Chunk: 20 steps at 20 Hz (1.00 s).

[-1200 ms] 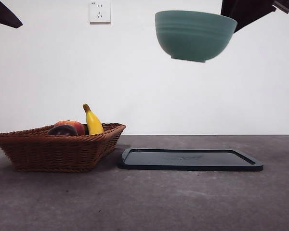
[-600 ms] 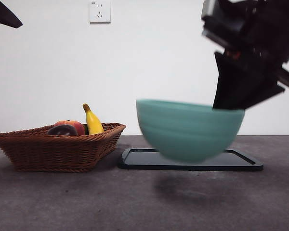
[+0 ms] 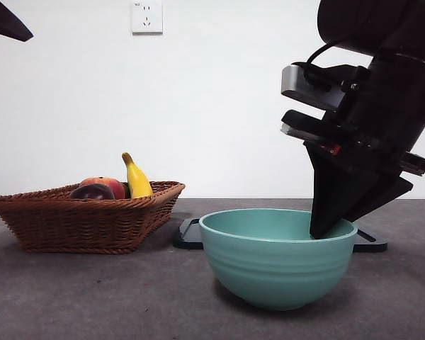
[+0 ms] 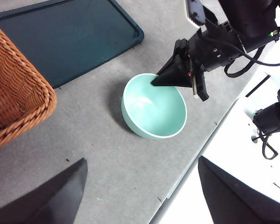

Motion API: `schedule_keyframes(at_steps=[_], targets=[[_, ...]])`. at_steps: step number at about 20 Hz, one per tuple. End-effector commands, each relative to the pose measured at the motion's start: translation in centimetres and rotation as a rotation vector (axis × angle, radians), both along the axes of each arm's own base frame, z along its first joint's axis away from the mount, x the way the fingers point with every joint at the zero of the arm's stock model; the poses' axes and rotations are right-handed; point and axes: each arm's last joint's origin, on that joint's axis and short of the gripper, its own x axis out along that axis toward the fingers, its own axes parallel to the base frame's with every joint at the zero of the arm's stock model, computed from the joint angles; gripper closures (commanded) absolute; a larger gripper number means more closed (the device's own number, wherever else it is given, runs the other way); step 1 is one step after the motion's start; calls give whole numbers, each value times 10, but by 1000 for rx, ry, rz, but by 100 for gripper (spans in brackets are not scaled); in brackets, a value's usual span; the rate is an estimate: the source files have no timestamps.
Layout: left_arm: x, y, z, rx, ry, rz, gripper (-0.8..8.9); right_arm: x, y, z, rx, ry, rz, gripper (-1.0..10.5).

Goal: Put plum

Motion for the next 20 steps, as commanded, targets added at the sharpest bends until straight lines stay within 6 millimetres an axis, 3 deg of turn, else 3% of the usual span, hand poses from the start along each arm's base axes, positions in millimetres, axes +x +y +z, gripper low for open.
schedule_keyframes(at_steps=[1,4,7,12,20], targets=[[1,-1,4,-3,-25,-14,441,1,3,-2,-5,-3,-4,938],[1,-1,4,-3,-25,-13,441,1,4,-2,-5,-2,-4,908],[1,-1,4,-3,-24,-13,441,1,4,-2,-4,0,-7,717],[1,-1,4,-3,-24,-13,441,-1,2,7,18,-26,-34,712],[1,-1,4,-3,-25,-13,441,-24,-20,84,93,-213,-23,712]])
